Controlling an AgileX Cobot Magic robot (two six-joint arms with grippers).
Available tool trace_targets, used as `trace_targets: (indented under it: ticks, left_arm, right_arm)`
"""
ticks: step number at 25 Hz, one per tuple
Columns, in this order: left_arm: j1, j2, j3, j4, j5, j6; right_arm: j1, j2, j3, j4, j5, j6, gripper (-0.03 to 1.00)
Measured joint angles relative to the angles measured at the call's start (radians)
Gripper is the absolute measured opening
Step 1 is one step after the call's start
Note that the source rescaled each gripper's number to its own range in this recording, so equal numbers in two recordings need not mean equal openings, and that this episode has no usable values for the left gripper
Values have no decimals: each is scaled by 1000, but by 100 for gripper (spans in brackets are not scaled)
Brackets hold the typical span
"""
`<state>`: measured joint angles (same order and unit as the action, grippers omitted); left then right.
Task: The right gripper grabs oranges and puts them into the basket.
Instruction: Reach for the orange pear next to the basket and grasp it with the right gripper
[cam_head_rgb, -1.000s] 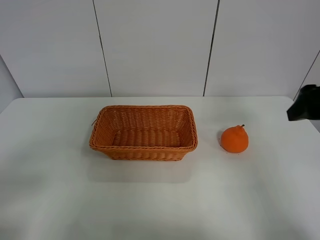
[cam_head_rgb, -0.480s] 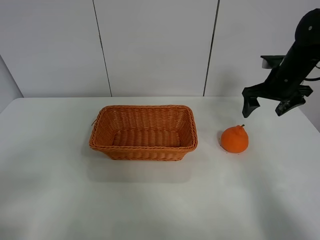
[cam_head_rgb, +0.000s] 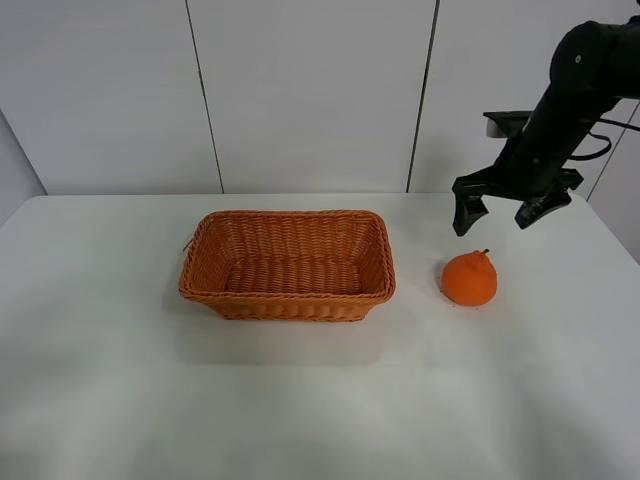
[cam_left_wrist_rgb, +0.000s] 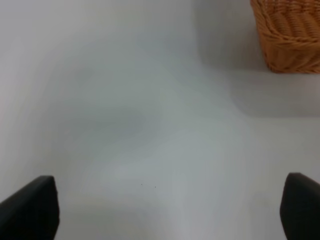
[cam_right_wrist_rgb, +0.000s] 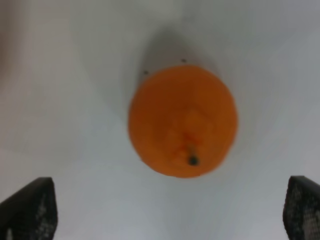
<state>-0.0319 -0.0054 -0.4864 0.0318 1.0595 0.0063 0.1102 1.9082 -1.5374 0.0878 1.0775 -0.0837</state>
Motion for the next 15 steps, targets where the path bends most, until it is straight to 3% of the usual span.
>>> trace_targets:
  ticks: [15]
  left_arm:
    - [0,0,0,0,0,0]
  right_arm:
    - [16,127,0,-66,-108,54,100]
